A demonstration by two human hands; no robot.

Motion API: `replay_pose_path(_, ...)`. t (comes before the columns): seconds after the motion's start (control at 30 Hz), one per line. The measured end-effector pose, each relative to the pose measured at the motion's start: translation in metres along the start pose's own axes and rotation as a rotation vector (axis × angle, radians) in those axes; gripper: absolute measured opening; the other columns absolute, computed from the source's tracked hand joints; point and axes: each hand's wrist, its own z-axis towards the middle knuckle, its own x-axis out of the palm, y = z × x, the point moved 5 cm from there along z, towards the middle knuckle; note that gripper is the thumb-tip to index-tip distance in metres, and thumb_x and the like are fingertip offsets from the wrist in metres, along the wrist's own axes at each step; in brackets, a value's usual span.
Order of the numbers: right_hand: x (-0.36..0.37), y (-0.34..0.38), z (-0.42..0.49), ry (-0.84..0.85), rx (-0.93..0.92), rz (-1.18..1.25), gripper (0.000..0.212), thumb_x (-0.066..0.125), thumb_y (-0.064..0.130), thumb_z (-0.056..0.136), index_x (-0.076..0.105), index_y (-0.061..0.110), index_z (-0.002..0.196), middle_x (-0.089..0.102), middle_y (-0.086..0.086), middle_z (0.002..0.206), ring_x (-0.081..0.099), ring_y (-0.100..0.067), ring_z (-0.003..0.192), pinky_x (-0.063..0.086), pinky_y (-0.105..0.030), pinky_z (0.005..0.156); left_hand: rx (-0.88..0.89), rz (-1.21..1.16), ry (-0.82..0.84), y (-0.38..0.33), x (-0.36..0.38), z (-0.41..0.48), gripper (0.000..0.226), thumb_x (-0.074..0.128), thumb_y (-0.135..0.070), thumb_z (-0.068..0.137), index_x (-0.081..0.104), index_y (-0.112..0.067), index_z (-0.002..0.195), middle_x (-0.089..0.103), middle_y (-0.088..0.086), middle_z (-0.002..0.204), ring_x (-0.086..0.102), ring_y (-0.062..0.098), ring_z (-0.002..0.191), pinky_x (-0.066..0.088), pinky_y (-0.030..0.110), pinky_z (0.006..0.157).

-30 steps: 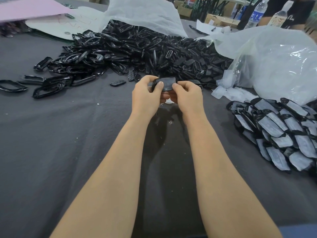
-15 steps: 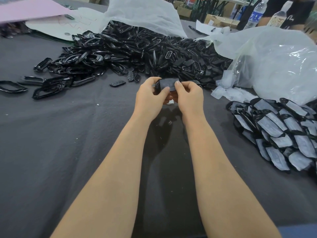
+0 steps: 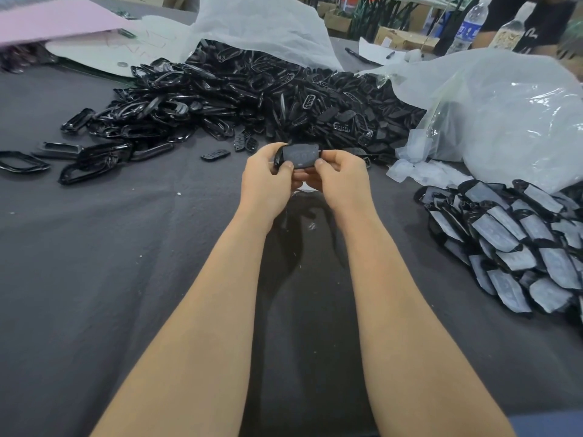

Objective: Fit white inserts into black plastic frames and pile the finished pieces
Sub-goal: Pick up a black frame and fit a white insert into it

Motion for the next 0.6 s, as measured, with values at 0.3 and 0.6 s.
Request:
replay_pose_path(0.3,-0.006,0.008,-0.005,-0.088,-0.011,-0.035,0.015,0.059,0.011,0.09,0.057,0.02,0.079,0.067,-0.008,0.085,0.063,-0.023,0.082,0.053,-0.047,0.089,0.04,-0.008,0.001,-0.009,0.002,-0.007,0.028,0.047,-0.001,0.096,0.059,-0.023,0.108,0.07,-0.003,0.082,0.068,0.001,0.066,0.054,0.018,0.064)
replay_pose_path(0.6,-0.104,0.018,-0.024,-0.371,-0.012,0.06,0.016,0.061,0.007,0.089,0.055,0.022,0.087,0.066,-0.007,0.087,0.066,-0.029,0.09,0.051,-0.049,0.091,0.258,0.232,0.123,-0.065,0.084,-0.023,0.03,0.056,-0.015,0.095,0.062,-0.018,0.124,0.065,0.0,0.108,0.058,0.013,0.094,0.042,0.013,0.085)
